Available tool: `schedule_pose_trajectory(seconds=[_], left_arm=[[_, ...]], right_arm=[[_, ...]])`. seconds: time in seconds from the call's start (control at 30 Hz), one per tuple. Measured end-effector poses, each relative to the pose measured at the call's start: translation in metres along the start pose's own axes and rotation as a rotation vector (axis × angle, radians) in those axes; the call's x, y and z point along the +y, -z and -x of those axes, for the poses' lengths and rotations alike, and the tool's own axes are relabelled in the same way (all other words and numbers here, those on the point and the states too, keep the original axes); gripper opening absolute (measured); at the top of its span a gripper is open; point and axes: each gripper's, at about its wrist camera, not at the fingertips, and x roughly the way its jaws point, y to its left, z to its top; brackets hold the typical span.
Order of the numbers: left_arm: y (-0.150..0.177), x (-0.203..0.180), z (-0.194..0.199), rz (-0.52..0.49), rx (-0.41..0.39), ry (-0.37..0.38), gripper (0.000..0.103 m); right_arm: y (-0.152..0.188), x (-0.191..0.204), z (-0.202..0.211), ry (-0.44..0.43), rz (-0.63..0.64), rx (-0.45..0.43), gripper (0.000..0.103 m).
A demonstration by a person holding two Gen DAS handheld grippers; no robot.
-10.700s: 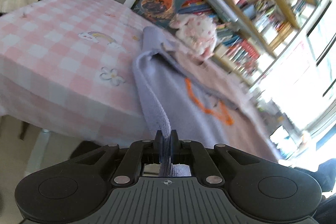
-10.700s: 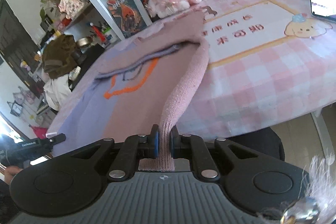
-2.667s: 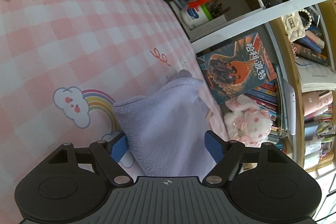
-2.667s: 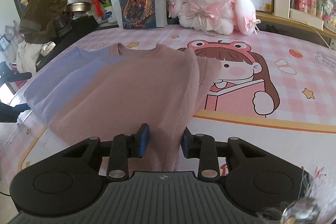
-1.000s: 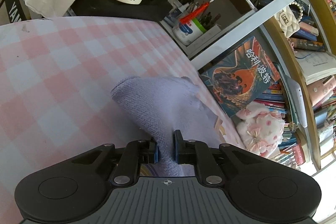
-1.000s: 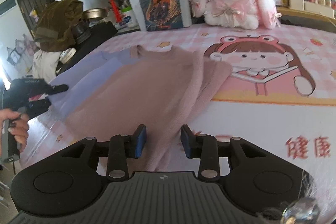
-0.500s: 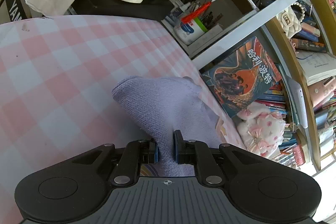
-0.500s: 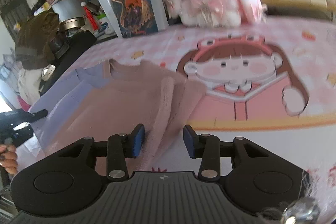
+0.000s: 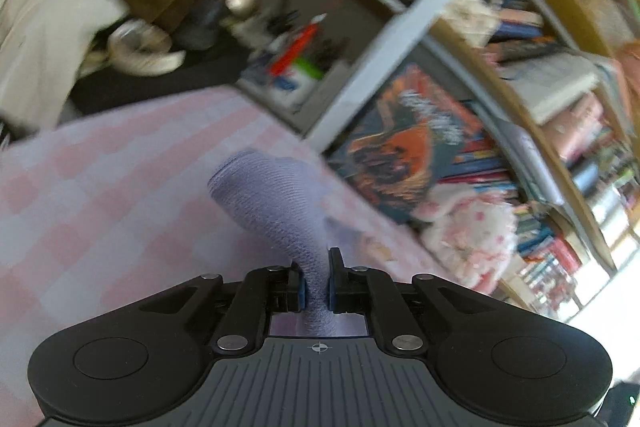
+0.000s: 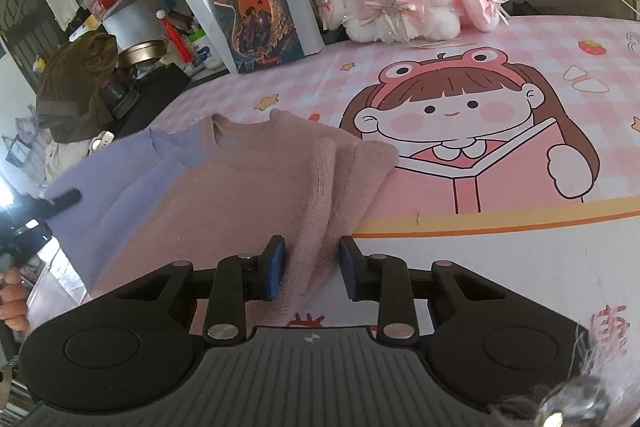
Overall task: Fold clothes
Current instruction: 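Fold the lavender edge with the left gripper over toward the right gripper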
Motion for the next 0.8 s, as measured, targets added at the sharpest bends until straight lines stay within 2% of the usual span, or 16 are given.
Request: schedule_pose_trajectory(seconds=[0.23,0.37,0.43,0.57,0.63,0.73,0.8], left_arm=[[0.003,-0.073,0.015,-0.193,-0.037,0.139,0.008],[0.023,-0.117,0.019,-0.370,-0.027,0.195,0.008],[0.043,-0.139,0.019,-0.492,0.001,0.213,0.008],[0.101,-0.170,0.011,-0.771,0.127,0.206,0.011],[0.132,-0.180,0.006,-0.908,0.202,0.191,0.017],[0.162,-0.187,0.007,-1.061,0.194,0.155,0.019],[0.171,-0.189,0.008,-1.103,0.196,0.151,0.024]], right_arm=[[0.001,-0.001,0.000,-0.004,-0.008,-0.005,0.027],[0.001,-0.002,0.000,-0.011,-0.016,-0.005,0.027],[0.001,-0.003,0.000,-0.014,-0.020,-0.004,0.026],[0.001,-0.004,0.001,-0.017,-0.022,-0.003,0.026],[0.001,-0.004,0.001,-0.018,-0.023,-0.003,0.026],[0.002,-0.004,0.001,-0.019,-0.023,-0.003,0.026],[0.002,-0.004,0.000,-0.019,-0.023,-0.004,0.026]])
